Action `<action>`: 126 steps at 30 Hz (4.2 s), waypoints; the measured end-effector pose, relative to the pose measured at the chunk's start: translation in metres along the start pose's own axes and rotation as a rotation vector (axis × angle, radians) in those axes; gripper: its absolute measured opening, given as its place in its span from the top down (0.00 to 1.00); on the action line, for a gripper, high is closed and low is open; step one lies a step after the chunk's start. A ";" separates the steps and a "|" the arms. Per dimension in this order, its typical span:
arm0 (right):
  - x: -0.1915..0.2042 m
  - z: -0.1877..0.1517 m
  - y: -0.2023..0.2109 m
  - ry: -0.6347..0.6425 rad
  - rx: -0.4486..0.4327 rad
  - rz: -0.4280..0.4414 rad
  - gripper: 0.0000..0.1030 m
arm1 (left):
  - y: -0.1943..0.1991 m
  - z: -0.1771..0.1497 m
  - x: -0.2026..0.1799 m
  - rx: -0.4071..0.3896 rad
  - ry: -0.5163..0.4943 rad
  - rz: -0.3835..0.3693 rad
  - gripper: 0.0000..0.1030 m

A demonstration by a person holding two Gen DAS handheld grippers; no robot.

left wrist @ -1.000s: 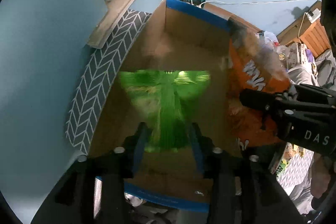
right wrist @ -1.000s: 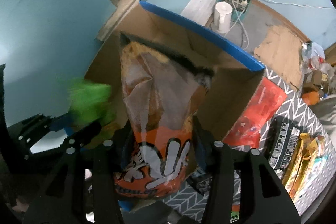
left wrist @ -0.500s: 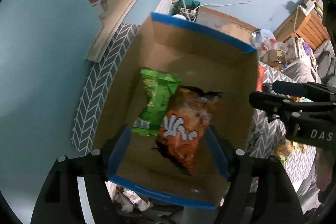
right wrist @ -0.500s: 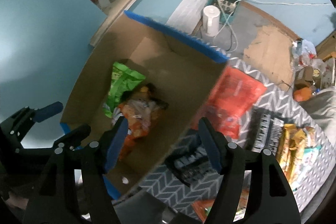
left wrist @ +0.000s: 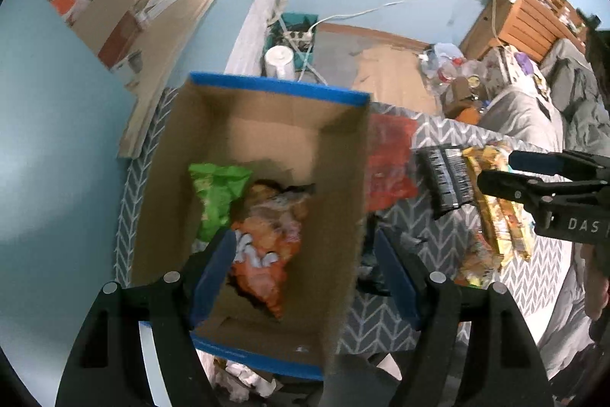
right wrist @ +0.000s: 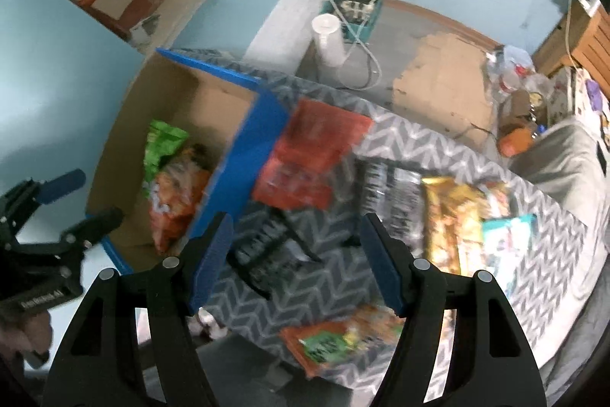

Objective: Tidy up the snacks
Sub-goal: 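Move both grippers back over the table toward the remaining snacks, then grasp the orange-green peanut bag with the left gripper while the right gripper grasps the yellow snack bag, then carry the peanut bag with the left gripper while the right gripper carries the yellow bag to the box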

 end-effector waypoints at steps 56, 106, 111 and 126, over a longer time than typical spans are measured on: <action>-0.191 -0.111 -0.069 0.008 0.127 -0.147 0.69 | -0.106 -0.031 -0.201 0.207 -0.298 -0.129 0.21; -0.184 -0.261 -0.054 -0.490 0.056 -0.119 0.70 | -0.158 -0.131 -0.264 0.321 -0.416 -0.152 0.58; -0.180 -0.266 -0.035 -0.493 0.036 -0.116 0.70 | -0.150 -0.132 -0.251 0.310 -0.383 -0.172 0.62; -0.168 -0.232 0.034 -0.419 0.000 -0.129 0.70 | -0.068 -0.094 -0.211 0.174 -0.317 -0.238 0.66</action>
Point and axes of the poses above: each gripper's, at about its wrist camera, not at the fingertips, and y roughly against the way its jaws point, x to its left, z to its top, the point moved 8 cm from there along -y, roughly the way its jaws point, and after that the axes turned 1 degree about z, right-handed, at the moved point
